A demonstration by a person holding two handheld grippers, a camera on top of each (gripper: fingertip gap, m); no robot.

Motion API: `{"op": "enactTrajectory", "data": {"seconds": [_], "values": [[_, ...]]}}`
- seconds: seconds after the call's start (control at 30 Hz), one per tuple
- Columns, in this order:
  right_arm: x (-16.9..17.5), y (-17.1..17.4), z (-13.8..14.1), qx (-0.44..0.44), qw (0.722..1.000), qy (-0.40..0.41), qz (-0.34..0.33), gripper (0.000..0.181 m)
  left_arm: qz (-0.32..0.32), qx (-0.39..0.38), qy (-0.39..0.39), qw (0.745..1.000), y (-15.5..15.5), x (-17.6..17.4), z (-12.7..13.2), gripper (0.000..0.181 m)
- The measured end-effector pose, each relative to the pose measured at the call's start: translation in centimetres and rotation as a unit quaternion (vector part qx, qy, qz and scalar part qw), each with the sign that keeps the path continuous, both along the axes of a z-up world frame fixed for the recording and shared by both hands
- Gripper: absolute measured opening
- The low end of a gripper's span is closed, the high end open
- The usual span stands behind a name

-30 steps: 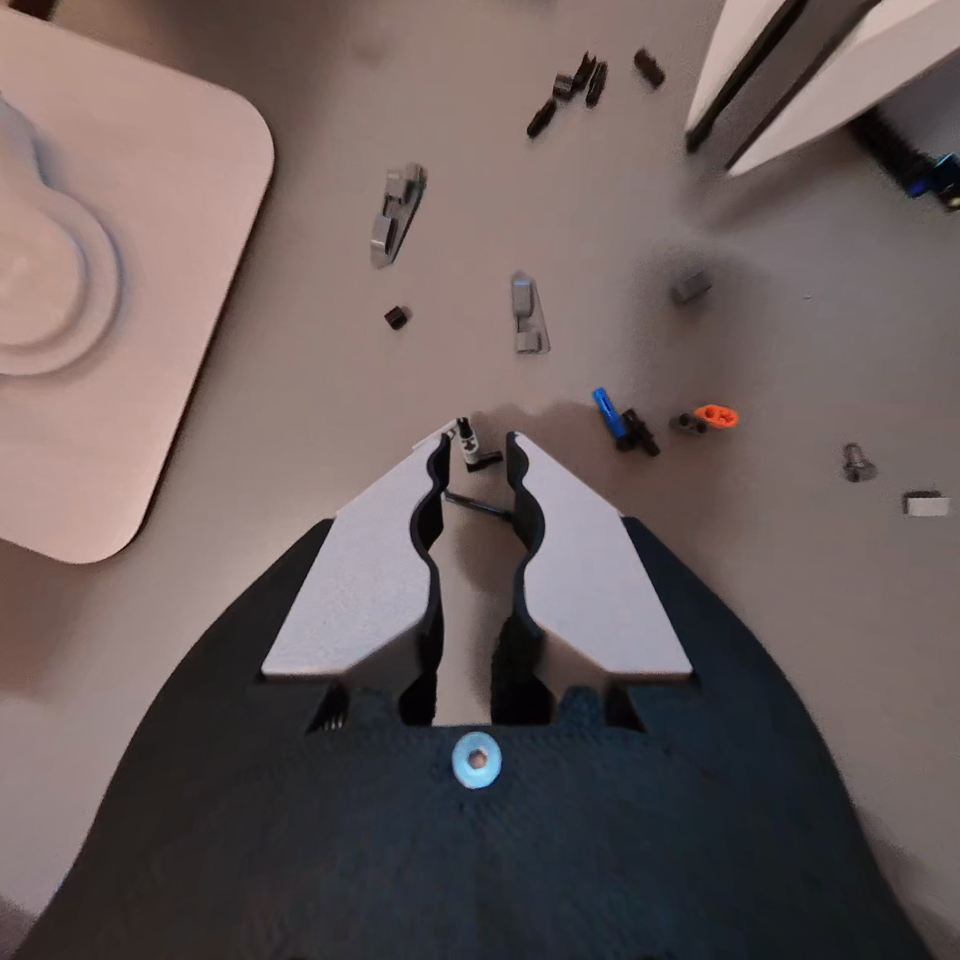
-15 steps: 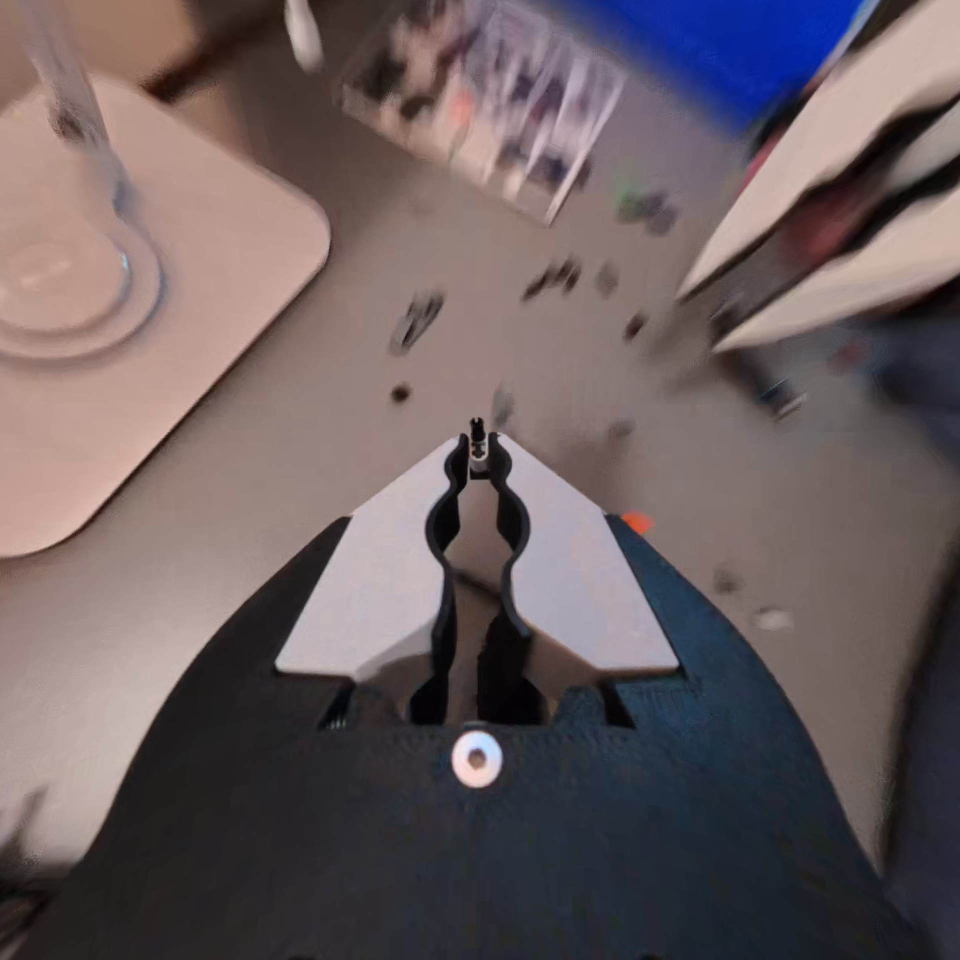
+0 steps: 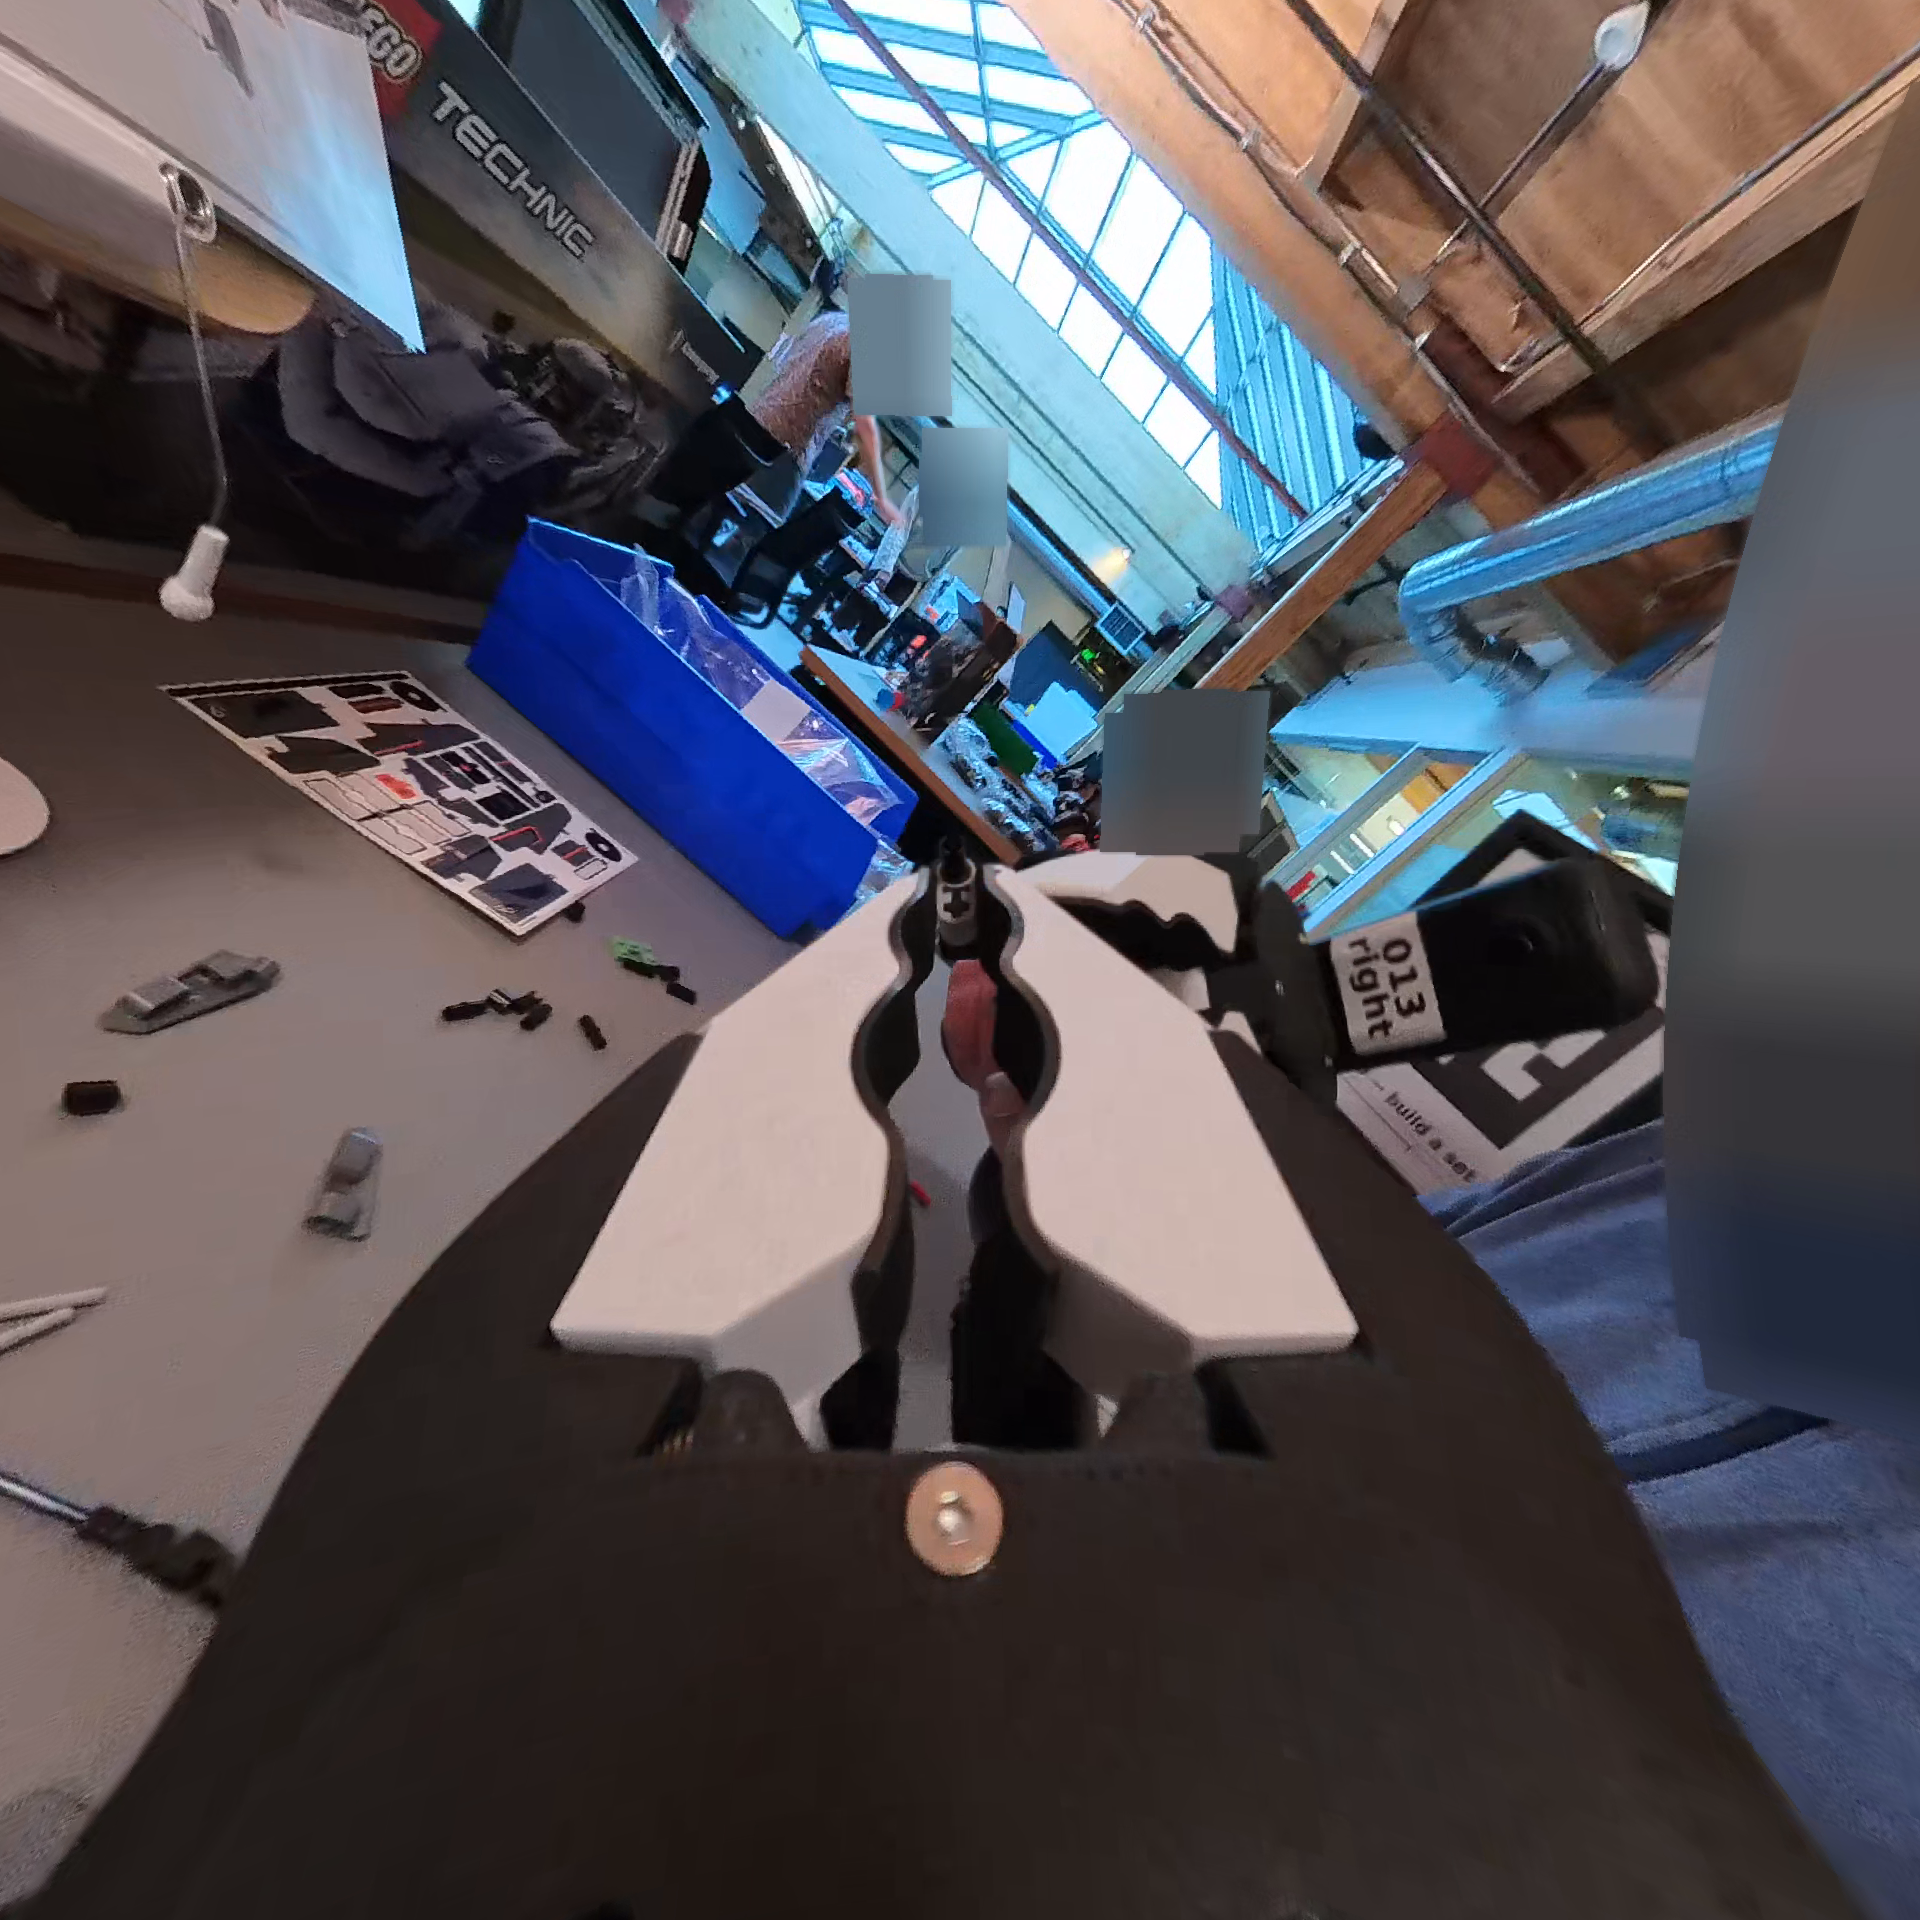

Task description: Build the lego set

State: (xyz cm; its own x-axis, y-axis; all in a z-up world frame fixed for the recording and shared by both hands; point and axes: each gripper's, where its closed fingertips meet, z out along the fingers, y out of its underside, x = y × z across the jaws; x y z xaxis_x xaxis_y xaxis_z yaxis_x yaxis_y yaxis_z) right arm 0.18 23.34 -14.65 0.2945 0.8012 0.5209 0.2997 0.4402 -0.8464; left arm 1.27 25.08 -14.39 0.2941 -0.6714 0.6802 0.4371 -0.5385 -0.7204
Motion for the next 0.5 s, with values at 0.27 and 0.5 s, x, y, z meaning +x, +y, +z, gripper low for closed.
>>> {"op": "enactTrajectory", "data": {"seconds": [0.27, 0.5], "values": [[-0.2, -1.9, 1.6, 0.112, 0.993, -0.034, -0.026, 0.000, -0.009, -0.012, -0.079, 0.997, -2.1, -0.2, 1.4, 0.005], [-0.9, -3.0, 2.3, 0.135, 0.989, -0.057, -0.032, 0.000, 0.029, 0.017, -0.049, 0.998, -3.2, -1.0, 2.3, 0.005]]}}
